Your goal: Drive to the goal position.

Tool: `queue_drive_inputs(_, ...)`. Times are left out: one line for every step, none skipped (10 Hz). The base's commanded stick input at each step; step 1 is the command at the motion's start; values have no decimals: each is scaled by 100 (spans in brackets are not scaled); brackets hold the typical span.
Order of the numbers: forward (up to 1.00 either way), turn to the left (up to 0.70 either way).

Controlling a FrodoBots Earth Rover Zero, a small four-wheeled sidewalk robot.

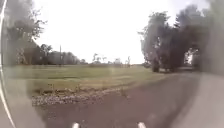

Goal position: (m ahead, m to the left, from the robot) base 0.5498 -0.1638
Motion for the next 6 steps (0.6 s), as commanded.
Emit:
queue_drive_inputs(34, -26)
queue_drive_inputs(53, -31)
queue_drive_inputs(70, -35)
queue_drive_inputs(70, -35)
queue_drive_inputs(70, -35)
queue_drive_inputs(70, -35)
